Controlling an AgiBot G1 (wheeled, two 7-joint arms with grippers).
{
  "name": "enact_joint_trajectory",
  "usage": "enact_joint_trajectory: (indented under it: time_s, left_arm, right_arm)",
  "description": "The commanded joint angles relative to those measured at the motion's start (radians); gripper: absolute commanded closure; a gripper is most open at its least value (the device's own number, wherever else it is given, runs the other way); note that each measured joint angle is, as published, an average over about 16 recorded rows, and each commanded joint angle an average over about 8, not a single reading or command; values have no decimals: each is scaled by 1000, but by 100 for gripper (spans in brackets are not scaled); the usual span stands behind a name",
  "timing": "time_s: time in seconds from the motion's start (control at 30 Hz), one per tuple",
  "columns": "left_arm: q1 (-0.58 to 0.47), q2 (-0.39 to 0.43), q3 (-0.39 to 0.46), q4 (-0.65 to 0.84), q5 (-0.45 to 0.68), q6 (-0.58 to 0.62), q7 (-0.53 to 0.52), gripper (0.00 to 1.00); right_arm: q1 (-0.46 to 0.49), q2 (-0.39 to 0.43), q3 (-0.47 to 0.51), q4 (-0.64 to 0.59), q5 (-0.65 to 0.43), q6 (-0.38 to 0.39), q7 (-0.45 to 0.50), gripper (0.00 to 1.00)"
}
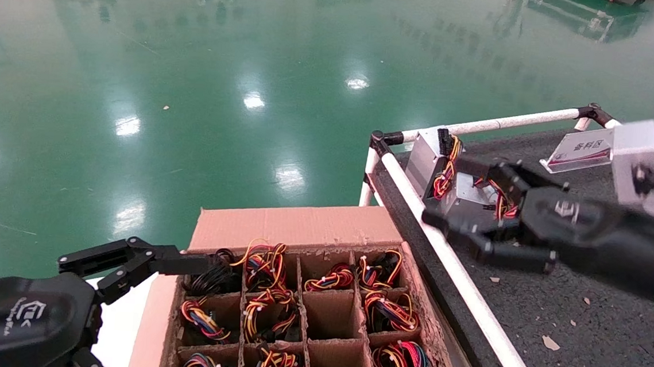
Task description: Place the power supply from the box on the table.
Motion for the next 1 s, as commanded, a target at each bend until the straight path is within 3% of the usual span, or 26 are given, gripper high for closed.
enact_joint_trajectory:
  time_s: [0.03, 0.57, 1.0]
  left_arm:
    - [0, 0, 0, 0, 0, 0, 0, 0]
    - [0, 0, 0, 0, 0, 0, 0, 0]
    - [0, 0, 0, 0, 0, 0, 0, 0]
  right_arm:
    - [-30, 11, 4, 47, 18, -9, 5, 0]
    - [-254, 90, 31, 398, 150, -79, 46, 0]
    - [-262, 93, 33, 409, 157, -81, 47, 0]
